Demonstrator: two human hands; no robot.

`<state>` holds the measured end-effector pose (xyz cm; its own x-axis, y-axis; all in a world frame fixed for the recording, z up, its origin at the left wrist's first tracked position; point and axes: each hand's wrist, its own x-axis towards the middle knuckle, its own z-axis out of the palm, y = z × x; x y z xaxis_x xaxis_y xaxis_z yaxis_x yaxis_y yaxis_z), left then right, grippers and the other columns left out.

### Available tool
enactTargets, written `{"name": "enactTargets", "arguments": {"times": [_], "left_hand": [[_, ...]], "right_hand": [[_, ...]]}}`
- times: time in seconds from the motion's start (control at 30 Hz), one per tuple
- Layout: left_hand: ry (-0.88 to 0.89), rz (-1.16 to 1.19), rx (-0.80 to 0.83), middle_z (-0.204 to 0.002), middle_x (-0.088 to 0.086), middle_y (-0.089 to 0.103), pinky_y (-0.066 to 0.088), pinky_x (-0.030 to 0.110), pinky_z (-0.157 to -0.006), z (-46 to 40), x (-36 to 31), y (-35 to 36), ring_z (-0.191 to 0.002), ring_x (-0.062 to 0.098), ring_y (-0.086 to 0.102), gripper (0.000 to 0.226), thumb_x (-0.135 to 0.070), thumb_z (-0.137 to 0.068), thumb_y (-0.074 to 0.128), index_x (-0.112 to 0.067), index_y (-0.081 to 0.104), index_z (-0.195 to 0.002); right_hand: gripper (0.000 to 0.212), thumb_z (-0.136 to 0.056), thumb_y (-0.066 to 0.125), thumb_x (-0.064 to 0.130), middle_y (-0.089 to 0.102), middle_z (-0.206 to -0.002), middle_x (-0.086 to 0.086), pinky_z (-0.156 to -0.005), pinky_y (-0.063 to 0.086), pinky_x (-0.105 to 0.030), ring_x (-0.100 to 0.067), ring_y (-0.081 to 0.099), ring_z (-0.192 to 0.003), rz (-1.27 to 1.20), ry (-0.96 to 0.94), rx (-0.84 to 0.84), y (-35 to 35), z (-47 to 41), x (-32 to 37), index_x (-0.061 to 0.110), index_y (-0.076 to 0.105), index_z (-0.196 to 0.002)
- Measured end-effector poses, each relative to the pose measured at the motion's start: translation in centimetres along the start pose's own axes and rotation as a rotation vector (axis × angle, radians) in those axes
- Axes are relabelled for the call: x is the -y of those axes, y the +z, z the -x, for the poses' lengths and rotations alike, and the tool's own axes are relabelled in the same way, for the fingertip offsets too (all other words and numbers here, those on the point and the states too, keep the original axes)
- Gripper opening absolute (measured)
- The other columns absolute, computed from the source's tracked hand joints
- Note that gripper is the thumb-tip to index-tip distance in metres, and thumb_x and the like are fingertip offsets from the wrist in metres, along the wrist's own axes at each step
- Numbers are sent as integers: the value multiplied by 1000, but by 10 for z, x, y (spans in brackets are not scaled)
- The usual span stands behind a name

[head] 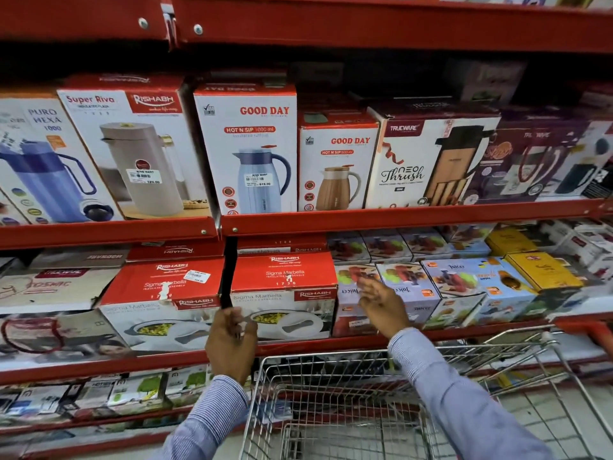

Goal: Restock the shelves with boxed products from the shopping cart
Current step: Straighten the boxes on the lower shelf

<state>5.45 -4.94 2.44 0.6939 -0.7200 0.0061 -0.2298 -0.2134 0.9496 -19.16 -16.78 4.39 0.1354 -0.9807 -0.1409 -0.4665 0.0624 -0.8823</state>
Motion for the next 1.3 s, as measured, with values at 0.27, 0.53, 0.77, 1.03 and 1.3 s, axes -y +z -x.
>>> {"name": "enactTargets", "arguments": {"times": [0.27, 0.53, 0.77, 1.03, 1.3], "left_hand": [[24, -171, 518, -82, -4, 71, 43, 0, -53, 44, -2, 101, -55, -10, 56, 23, -12, -84, 69, -20, 72, -105], [-127, -205, 566, -96, 2, 75, 61, 39, -81, 49, -4, 161, -82, 22, 72, 32, -22, -77, 70, -28, 63, -108], [-190, -236, 437, -100, 2, 73, 59, 39, -86, 56, 0, 182, -91, 26, 71, 52, -23, -78, 71, -24, 53, -127], [-186, -197, 404, -92, 8, 75, 55, 28, -69, 64, -2, 181, -64, 14, 64, 52, -22, -78, 72, -23, 47, -124], [-150, -234, 413, -105, -9, 63, 57, 34, -78, 65, -5, 176, -80, 20, 71, 51, -30, -81, 70, -23, 46, -125]], "right_hand": [[87, -81, 72, 28, 31, -158, -8, -113, 34, -37, -28, 34, -143, 640, -49, 184, -61, -58, 1, 16, 23, -151], [114, -65, 80, 51, 18, -162, -10, -119, 27, -39, -28, 22, -148, 1000, -220, 414, -73, -96, -1, 15, 15, -152], [118, -57, 81, 57, 30, -158, -9, -114, 31, -38, -29, 32, -143, 1089, -329, 468, -74, -111, -4, 16, 22, -151], [121, -46, 83, 63, 40, -148, -8, -110, 38, -37, -29, 41, -134, 1091, -379, 435, -73, -117, -9, 14, 34, -145], [123, -44, 82, 66, 38, -149, -7, -110, 38, -39, -29, 40, -135, 1102, -361, 435, -72, -112, -7, 15, 33, -146]]}}
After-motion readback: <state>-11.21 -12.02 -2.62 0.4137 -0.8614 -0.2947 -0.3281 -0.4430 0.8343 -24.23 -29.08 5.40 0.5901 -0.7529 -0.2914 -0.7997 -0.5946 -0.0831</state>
